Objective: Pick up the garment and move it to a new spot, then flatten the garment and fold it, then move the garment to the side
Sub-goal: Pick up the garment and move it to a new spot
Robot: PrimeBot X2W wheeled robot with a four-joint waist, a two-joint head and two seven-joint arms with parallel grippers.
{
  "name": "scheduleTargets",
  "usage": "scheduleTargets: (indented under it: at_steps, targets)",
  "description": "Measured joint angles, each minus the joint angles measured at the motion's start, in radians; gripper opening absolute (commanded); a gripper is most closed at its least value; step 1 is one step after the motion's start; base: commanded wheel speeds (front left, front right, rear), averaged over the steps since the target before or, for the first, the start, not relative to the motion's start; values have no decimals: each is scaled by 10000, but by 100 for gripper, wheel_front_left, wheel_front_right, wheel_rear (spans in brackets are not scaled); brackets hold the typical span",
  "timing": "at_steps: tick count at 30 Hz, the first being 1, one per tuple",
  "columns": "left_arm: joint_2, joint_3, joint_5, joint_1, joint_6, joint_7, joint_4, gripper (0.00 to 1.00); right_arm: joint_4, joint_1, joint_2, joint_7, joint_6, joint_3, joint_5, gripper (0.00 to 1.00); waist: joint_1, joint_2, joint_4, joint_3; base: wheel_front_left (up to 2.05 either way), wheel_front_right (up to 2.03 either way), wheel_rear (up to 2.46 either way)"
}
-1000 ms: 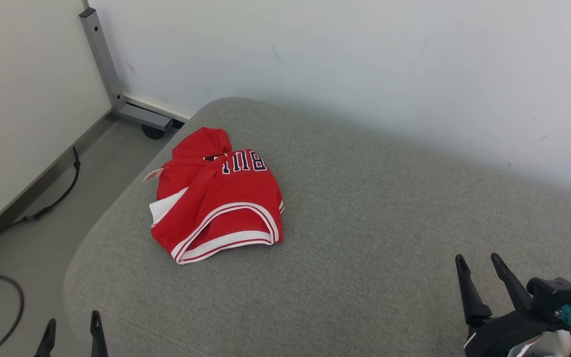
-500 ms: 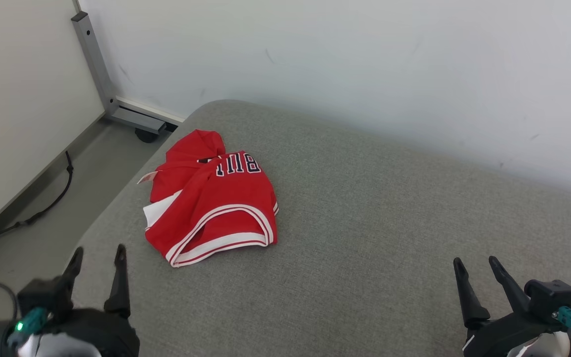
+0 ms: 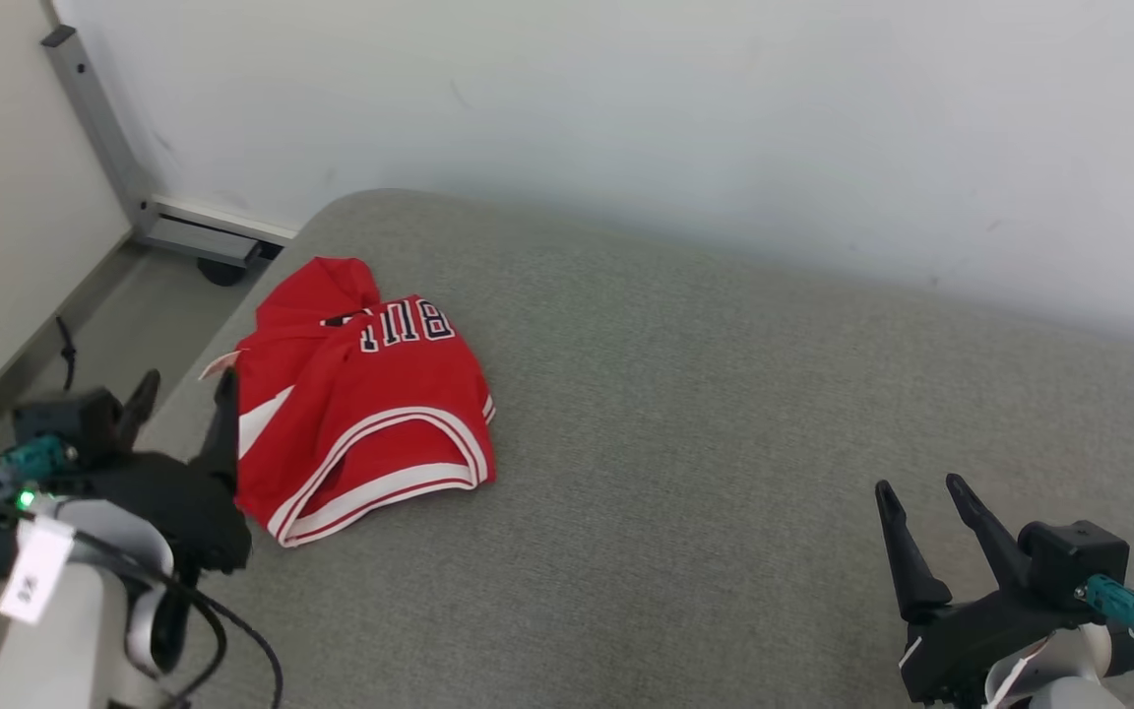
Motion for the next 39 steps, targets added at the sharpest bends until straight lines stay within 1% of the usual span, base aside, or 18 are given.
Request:
scheduleTargets:
  at_steps: [3,6,8,10,14,16,19,25,29,39]
  targets:
    - [157,123,-113,-612,-159,167,627,100,-27,-164,-6,8,6,38,-33,100,0,0,-232,104,0,0,0]
    - [173,244,-662,-1152,-301,443,1407,100,-23,-225,-13,63,15,71,-88,100,0,0,-465,209,0,0,0]
    - [148,330,-1112,-1483,-395,731,1971,100,-36,-308,-15,88,82,109,-94,100,0,0,-614,281,0,0,0]
    - [165,479,-1346,-1770,-418,976,2499,100,-79,-364,-15,100,90,161,-157,100,0,0,-759,356,0,0,0]
    - [466,500,-1572,-2436,-495,1344,3242,100,-171,-512,-63,188,102,199,-244,100,0,0,-1038,529,0,0,0]
    - [497,510,-1758,-2884,-497,1570,3597,100,-303,-580,-136,240,102,211,-276,100,0,0,-1157,641,0,0,0]
    - [652,393,-1758,-3299,-506,1847,4027,100,-347,-686,-215,347,104,268,-355,100,0,0,-1328,834,0,0,0]
    - [798,518,-2213,-3929,-506,2414,4989,100,-692,-1015,-334,529,102,305,-518,100,1,0,-1658,1290,0,0,0]
    - [1076,485,-2268,-4036,-508,2794,5427,100,-865,-1220,-357,625,102,337,-560,100,1,0,-1900,1609,0,0,0]
    - [1465,-56,-2483,-4392,-510,3693,6234,100,-1118,-1657,-533,802,90,299,-700,100,0,0,-2434,2357,0,0,0]
